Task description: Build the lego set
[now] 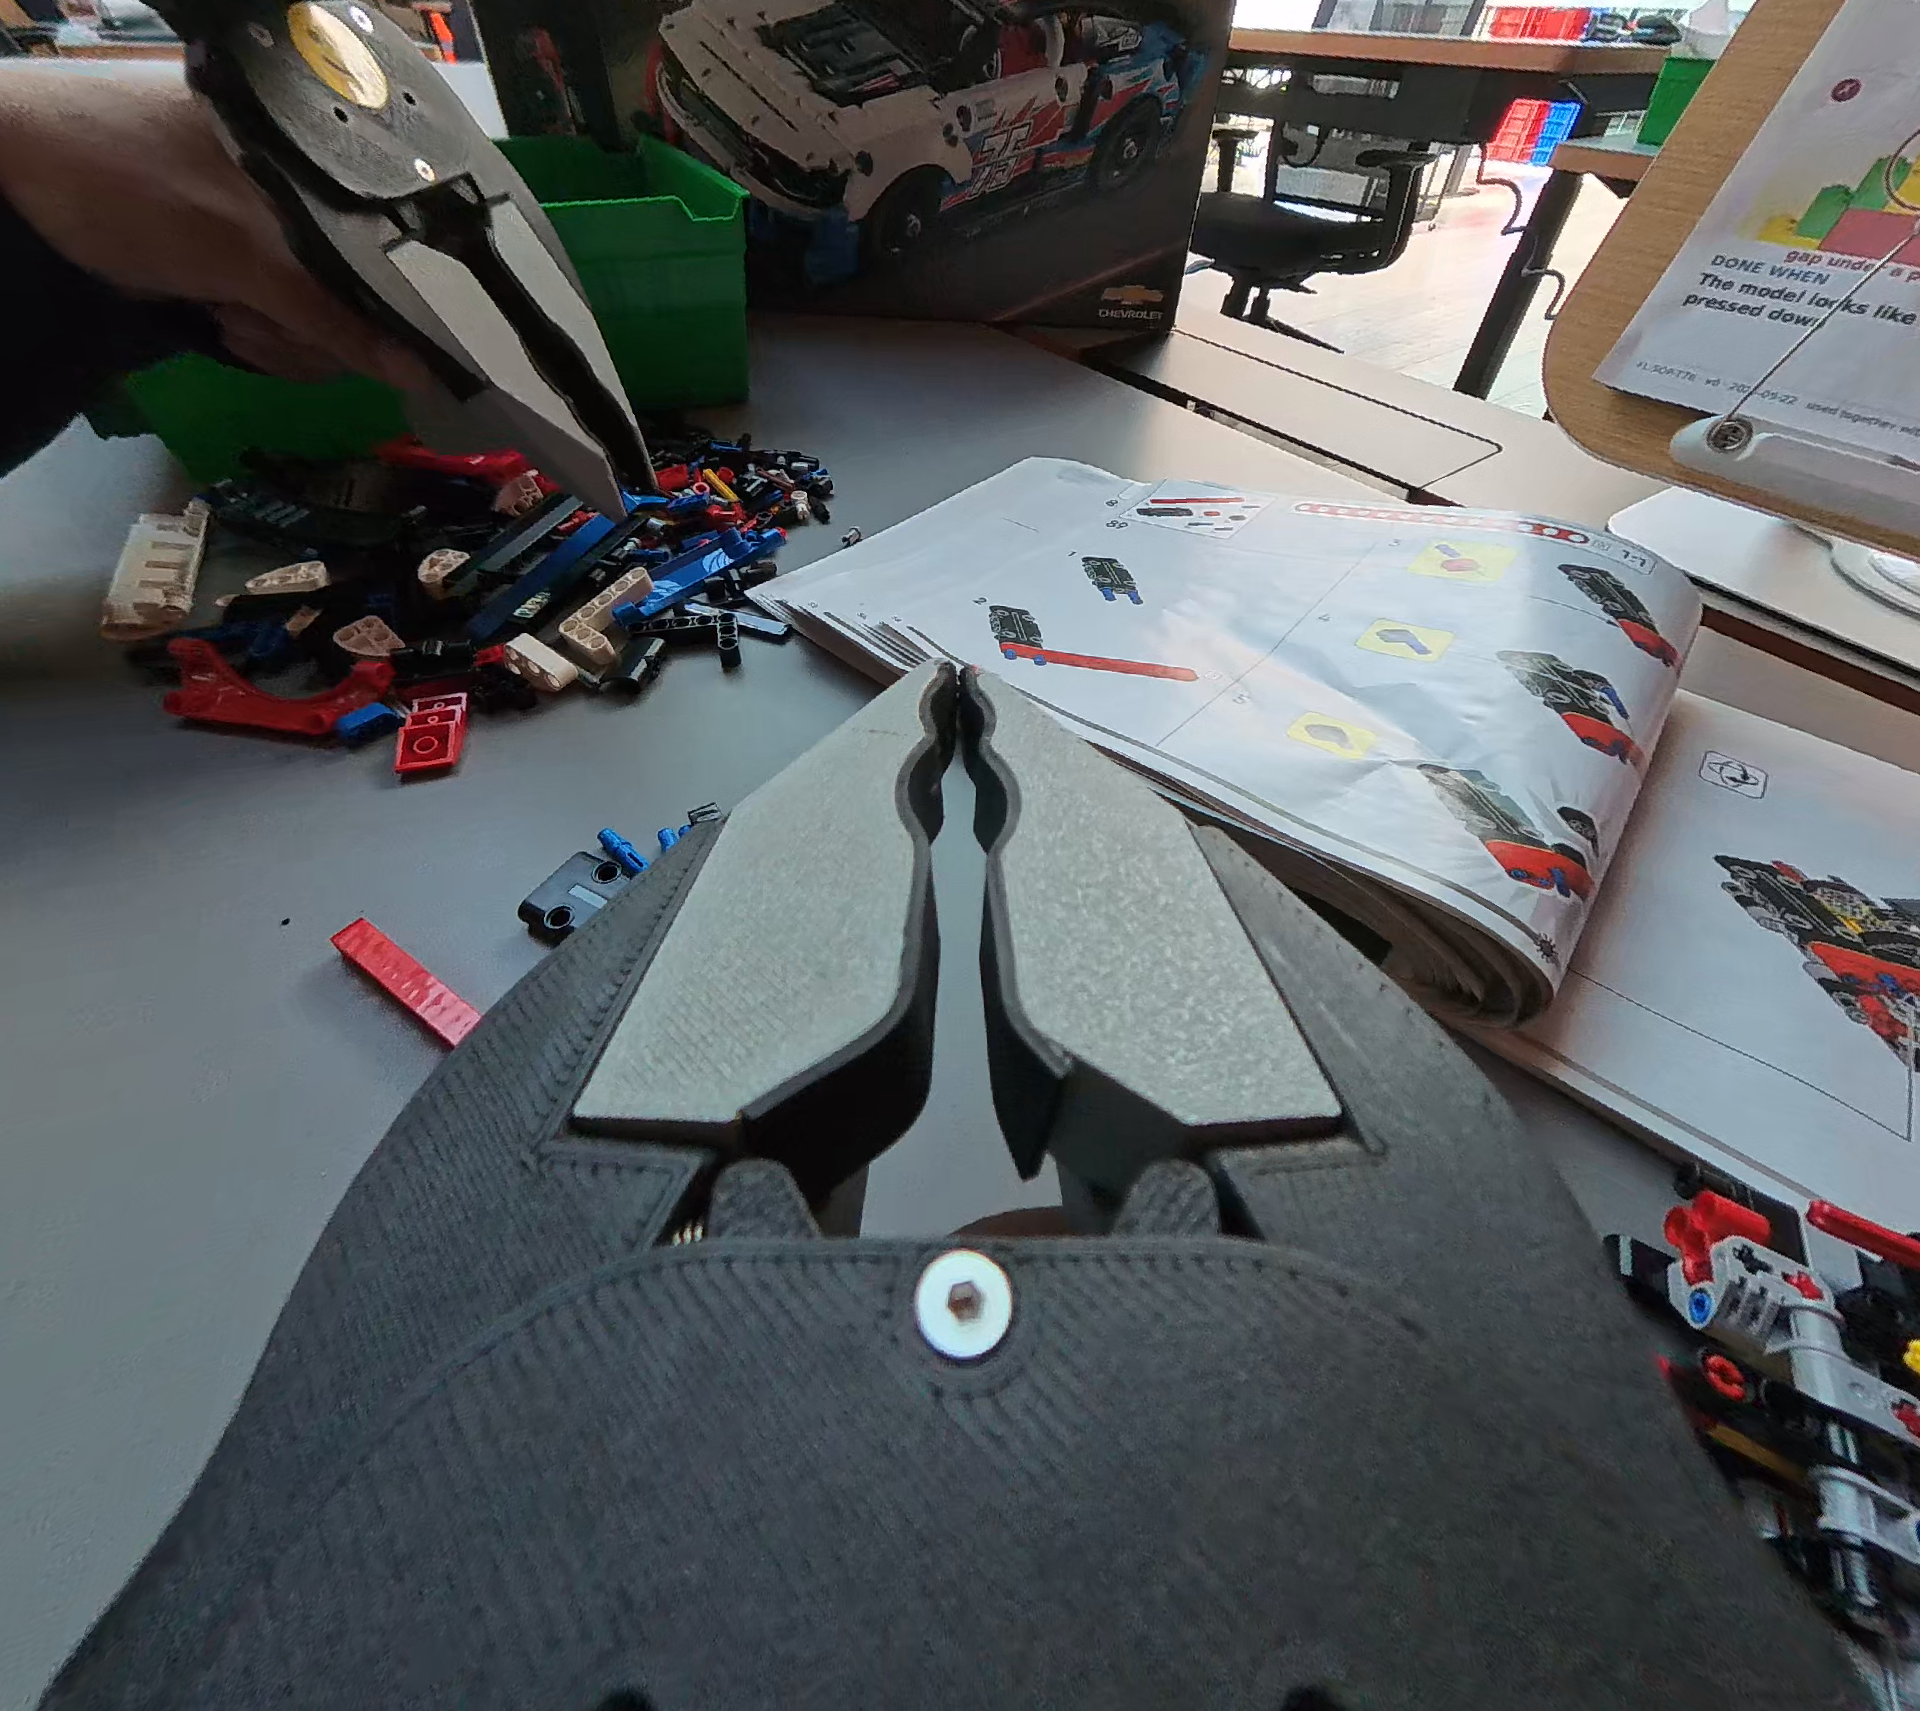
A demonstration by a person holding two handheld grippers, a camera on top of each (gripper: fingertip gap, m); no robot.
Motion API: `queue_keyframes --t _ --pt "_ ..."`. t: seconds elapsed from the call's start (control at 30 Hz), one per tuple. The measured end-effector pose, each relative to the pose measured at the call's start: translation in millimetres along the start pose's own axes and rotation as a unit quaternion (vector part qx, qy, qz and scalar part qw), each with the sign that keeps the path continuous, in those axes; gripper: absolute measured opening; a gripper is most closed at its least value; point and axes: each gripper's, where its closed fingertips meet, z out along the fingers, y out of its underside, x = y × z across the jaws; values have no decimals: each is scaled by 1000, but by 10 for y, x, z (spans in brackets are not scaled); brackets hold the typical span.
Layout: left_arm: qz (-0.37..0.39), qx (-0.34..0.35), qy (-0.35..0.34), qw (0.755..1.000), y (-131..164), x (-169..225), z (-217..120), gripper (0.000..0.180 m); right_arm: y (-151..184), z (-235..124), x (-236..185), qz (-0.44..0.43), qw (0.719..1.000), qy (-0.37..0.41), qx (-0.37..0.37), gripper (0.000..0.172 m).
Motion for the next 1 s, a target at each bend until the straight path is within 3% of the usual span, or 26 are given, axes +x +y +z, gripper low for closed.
queue_keyframes --t 0.33,0.53,1.0 --pt "7 7 14 1000 2 78 -119 23 16 25 -83 1 1000 -15 -9 0" --pt "-14 25 0 1000 8 -71 -218 23 8 43 -88 9 1000 -25 -5 0" --pt "-46 24 25 998 89 -91 -121 26 -34 77 -83 15 999 -44 9 0"
